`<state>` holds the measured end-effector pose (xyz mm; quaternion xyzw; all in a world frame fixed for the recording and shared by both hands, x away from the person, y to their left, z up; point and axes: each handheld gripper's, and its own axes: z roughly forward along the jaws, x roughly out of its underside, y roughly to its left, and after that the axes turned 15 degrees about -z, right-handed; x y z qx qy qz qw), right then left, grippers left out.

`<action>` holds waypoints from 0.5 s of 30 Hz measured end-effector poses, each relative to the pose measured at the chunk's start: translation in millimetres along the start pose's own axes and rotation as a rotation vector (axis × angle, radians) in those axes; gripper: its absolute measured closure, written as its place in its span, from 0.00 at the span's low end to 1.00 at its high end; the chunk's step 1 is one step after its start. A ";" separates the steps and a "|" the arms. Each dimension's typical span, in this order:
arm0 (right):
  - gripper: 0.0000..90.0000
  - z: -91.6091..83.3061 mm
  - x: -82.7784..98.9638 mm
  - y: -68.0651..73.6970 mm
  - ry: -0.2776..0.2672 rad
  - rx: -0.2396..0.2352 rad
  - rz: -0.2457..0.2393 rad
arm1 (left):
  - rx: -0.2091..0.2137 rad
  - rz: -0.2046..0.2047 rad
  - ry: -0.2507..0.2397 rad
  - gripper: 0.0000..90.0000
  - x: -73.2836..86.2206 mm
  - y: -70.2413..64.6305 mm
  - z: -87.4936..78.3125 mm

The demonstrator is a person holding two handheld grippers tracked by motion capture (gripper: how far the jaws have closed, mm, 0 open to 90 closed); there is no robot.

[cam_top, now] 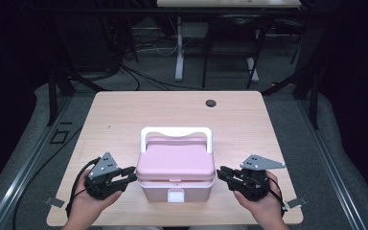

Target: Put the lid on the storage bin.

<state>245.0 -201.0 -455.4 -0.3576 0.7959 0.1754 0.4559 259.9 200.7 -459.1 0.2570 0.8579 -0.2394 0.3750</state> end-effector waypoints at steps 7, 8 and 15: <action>0.84 -2.2 2.0 -1.6 -0.009 0.016 0.005 | 0.000 -0.025 0.023 0.76 8.3 8.6 -6.6; 0.84 -3.0 2.1 -2.0 -0.006 0.014 0.007 | -0.005 -0.033 0.019 0.76 9.0 11.2 -9.2; 0.84 -2.4 4.7 -10.2 0.002 0.036 0.030 | -0.025 -0.066 -0.005 0.76 8.3 22.9 -12.3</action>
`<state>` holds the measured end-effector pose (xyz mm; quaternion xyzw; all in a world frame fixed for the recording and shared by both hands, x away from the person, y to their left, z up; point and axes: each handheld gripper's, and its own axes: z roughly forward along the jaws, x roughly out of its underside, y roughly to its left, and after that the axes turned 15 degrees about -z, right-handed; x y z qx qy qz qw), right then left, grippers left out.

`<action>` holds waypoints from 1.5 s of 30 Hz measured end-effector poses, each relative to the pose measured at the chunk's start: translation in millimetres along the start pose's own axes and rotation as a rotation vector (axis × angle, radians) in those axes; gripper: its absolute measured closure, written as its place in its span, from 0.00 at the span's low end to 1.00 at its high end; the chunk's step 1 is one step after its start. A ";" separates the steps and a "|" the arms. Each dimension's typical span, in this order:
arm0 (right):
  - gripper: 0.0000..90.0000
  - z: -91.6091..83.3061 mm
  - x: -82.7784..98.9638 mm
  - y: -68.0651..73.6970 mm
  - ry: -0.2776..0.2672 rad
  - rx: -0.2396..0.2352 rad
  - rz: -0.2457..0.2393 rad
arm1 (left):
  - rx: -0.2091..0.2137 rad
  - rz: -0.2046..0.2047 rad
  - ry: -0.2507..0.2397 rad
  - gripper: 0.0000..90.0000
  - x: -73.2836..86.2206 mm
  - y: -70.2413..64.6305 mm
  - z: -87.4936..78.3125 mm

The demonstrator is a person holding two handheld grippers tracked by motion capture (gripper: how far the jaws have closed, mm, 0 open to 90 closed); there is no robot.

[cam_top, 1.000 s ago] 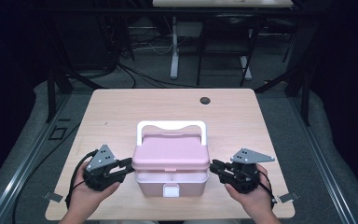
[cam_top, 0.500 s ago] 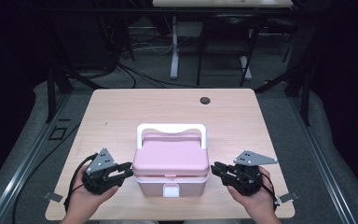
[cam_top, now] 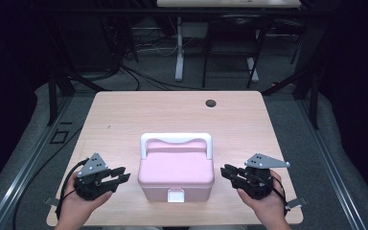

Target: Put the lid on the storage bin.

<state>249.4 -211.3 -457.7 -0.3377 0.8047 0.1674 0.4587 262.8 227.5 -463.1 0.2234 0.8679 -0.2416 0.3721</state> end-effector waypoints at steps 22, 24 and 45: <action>0.75 29.3 26.8 -38.4 0.025 0.127 0.102 | -0.066 -0.158 -0.062 0.65 5.1 55.6 26.1; 0.75 32.6 30.8 -40.2 0.039 0.147 0.110 | -0.074 -0.166 -0.064 0.65 8.4 59.7 27.2; 0.62 37.5 81.3 -61.2 0.025 0.279 0.165 | -0.118 -0.172 -0.013 0.58 36.2 78.8 48.4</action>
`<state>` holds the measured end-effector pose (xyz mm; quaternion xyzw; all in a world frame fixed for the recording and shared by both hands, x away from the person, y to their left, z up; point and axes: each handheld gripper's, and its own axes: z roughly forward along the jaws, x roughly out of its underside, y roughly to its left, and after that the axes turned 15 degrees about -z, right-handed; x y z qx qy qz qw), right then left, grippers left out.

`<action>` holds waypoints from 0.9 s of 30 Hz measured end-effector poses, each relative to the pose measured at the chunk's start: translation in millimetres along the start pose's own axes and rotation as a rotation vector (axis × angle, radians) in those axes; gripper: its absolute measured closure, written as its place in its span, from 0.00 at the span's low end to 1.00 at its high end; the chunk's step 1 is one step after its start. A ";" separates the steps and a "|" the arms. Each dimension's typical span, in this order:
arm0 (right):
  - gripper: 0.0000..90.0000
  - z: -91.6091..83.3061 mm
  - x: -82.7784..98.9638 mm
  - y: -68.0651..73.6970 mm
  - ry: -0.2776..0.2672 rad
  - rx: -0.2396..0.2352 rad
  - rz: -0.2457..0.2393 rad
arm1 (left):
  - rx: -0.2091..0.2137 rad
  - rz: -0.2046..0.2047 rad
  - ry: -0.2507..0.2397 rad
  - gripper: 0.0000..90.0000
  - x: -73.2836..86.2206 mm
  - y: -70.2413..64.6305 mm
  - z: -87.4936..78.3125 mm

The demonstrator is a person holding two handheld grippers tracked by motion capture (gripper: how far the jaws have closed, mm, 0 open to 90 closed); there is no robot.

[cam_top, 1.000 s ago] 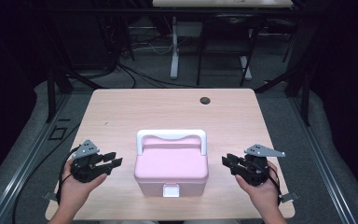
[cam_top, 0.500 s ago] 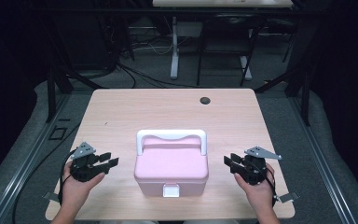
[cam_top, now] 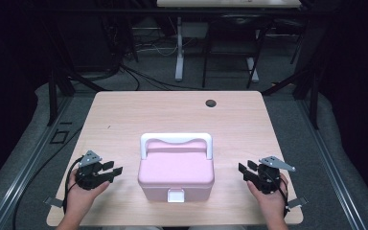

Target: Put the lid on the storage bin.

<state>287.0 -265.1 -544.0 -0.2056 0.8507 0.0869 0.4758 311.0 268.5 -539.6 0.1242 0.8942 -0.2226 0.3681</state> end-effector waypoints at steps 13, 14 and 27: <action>0.58 6.0 7.6 1.7 -0.010 0.032 -0.008 | -0.017 0.009 0.036 0.57 8.5 1.7 13.3; 0.57 6.5 7.8 2.4 -0.021 0.032 -0.005 | -0.017 0.005 0.037 0.57 9.5 1.5 14.5; 0.55 14.5 8.0 14.3 -0.002 0.004 -0.051 | -0.032 -0.003 0.049 0.55 13.1 3.0 20.8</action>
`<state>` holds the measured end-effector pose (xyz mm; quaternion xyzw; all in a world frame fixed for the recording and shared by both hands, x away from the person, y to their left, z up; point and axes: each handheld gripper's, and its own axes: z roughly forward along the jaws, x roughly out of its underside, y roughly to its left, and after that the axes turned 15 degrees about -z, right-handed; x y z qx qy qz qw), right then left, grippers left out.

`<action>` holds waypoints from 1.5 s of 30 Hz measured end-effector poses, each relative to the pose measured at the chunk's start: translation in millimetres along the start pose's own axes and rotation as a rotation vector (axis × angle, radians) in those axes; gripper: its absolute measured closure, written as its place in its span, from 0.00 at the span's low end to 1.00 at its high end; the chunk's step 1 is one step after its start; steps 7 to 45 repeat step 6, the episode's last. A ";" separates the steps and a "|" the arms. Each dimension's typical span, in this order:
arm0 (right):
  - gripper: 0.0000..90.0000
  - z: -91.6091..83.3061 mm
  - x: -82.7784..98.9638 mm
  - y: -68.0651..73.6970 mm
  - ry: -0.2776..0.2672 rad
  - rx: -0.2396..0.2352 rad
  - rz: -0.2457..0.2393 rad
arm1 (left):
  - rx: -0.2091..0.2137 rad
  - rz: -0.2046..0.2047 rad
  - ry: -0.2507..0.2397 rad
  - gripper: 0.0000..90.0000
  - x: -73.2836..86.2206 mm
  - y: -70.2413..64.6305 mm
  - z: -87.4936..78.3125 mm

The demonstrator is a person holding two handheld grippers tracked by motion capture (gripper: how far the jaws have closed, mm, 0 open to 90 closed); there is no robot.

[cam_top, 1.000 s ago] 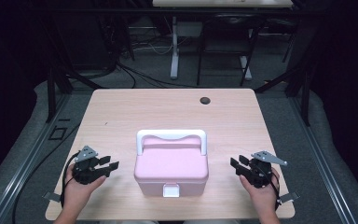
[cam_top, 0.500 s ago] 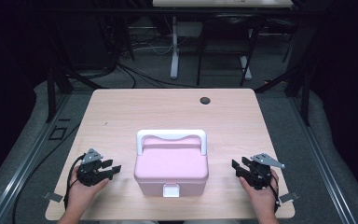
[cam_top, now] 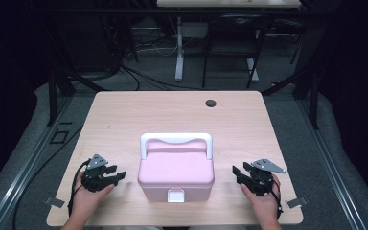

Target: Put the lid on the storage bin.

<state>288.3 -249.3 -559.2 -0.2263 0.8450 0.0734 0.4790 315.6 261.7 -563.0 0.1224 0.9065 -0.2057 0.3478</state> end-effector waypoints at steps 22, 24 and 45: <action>0.53 -0.6 0.3 0.4 -0.007 0.001 -0.001 | -0.004 -0.006 -0.014 0.52 -0.6 0.4 -1.0; 0.53 -0.6 0.3 0.4 -0.007 0.001 -0.001 | -0.004 -0.006 -0.014 0.52 -0.6 0.4 -1.0; 0.53 -0.6 0.3 0.4 -0.007 0.001 -0.001 | -0.004 -0.006 -0.014 0.52 -0.6 0.4 -1.0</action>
